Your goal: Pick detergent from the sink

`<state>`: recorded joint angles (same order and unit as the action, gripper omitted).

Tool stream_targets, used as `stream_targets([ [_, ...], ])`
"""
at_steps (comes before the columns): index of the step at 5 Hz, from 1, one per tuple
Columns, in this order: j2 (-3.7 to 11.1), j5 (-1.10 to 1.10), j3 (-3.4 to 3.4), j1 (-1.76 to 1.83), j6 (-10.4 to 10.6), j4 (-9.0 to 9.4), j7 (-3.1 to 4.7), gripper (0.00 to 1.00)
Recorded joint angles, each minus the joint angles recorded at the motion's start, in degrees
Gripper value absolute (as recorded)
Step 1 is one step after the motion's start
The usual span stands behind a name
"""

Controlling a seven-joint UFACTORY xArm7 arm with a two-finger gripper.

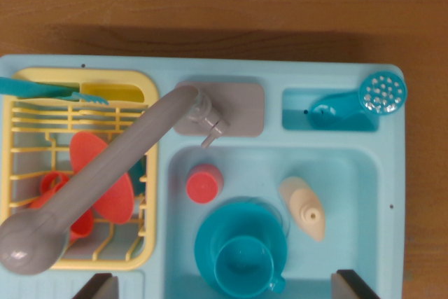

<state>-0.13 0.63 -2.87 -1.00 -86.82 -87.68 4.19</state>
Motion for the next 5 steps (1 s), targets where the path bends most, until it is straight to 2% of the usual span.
stream_targets([
  [1, 0.00, 0.00, 0.00, 0.00, 0.0, 0.00, 0.00, 0.00],
  [2, 0.35, -0.11, -0.18, -0.14, 1.7, 1.22, 1.12, 0.00],
  [3, 0.35, -0.11, -0.18, -0.14, 1.7, 1.22, 1.12, 0.00],
  [4, 0.74, -0.24, -0.38, -0.31, 3.7, 2.59, 2.38, 0.00],
  [5, 0.74, -0.24, -0.38, -0.31, 3.7, 2.59, 2.38, 0.00],
])
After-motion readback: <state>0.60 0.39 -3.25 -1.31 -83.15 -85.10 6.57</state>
